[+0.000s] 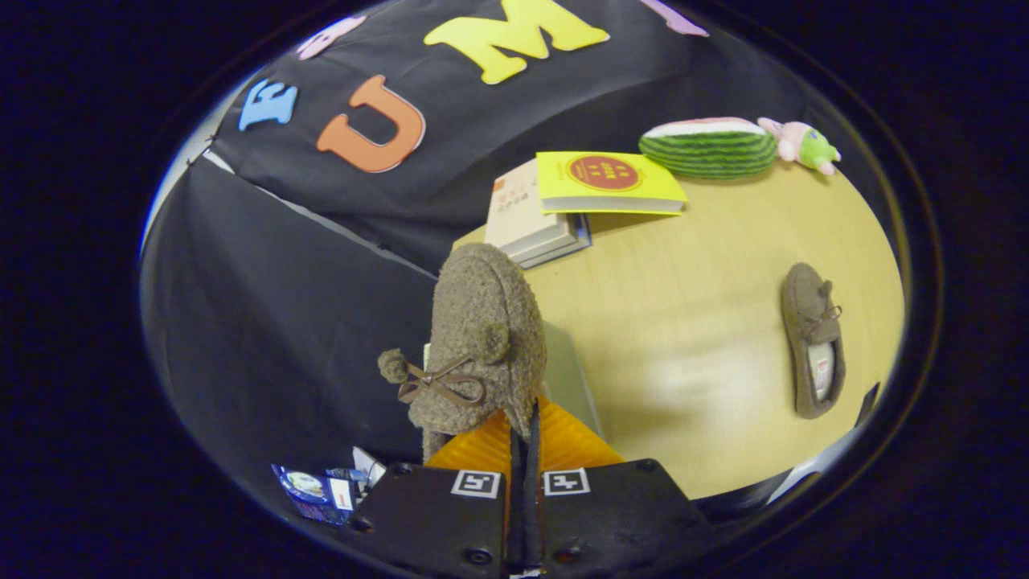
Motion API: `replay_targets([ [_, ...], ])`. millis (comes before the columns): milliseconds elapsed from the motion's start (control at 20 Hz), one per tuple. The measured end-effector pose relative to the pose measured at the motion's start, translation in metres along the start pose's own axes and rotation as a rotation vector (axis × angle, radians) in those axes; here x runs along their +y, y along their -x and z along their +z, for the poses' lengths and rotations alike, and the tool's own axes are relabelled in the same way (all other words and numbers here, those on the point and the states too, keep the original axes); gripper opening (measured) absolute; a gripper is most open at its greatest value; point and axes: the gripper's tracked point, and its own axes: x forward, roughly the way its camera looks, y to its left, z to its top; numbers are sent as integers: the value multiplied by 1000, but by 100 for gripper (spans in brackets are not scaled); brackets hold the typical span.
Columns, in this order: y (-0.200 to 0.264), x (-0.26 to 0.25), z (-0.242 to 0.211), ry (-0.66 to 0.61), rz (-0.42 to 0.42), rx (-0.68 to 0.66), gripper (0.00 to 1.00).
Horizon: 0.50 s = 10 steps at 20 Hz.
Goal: Open the storage box then place both shoes into the box .Put the left shoe in first, then the right shoe, with the right side of both shoes facing outward in a uniform manner.
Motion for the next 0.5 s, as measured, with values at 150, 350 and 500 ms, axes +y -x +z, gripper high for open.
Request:
replay_targets([
  [150, -30, 39, -25, 36, -18, 50, 6],
  [350, -79, 67, -56, 50, -27, 141, 6],
  [500, -112, 64, -76, 48, -63, 201, 6],
])
